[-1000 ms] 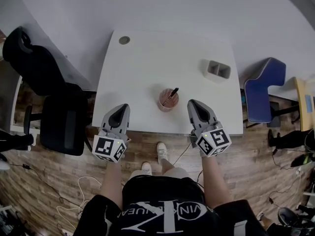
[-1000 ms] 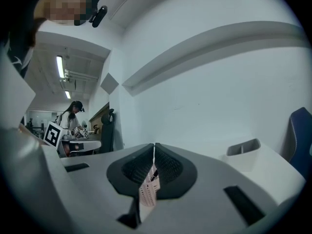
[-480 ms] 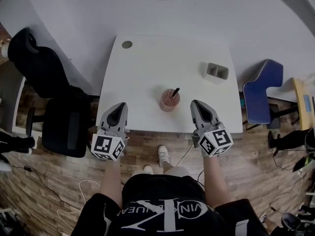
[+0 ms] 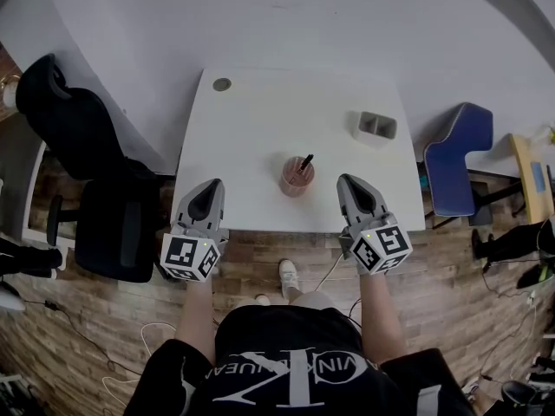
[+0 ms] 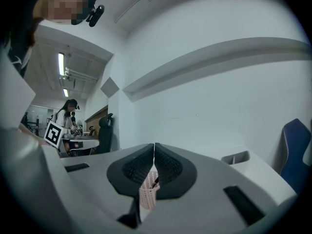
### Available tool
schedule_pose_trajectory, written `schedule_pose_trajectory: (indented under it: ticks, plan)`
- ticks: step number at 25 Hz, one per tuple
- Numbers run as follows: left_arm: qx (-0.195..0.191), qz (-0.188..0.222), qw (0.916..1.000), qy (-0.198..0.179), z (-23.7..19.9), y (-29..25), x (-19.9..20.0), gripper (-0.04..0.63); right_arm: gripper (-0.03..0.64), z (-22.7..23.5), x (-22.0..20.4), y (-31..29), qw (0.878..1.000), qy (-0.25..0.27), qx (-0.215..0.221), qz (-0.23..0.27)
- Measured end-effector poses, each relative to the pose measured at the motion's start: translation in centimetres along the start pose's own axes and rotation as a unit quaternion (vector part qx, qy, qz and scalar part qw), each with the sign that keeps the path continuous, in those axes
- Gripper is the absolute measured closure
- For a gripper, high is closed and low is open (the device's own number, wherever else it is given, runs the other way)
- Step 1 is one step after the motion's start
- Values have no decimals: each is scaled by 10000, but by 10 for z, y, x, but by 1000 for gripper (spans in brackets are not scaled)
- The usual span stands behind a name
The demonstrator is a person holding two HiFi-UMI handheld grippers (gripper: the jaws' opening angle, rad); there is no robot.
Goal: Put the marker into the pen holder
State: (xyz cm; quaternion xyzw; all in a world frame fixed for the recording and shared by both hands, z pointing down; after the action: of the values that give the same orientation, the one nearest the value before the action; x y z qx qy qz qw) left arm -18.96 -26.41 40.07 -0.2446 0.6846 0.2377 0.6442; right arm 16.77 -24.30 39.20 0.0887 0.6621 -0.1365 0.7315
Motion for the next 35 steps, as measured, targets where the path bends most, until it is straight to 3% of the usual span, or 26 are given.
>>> schedule_pose_trajectory:
  ticks: [35]
  plan:
    - [59, 93, 9999, 73, -2, -1, 4, 581, 591, 4, 4, 1, 9999, -106, -57, 22]
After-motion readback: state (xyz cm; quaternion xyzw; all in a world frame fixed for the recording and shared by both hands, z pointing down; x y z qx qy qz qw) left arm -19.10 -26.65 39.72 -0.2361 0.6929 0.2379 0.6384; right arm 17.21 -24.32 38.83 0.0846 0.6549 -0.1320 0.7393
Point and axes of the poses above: the fingertips, and each gripper's own axes: y backward along the fingers, z to its right, x out of its top, the point moved 10 cm from there along y, backward along the fingers, and after that the axes turned 8 degrees about -x, right-handed, at the moved point
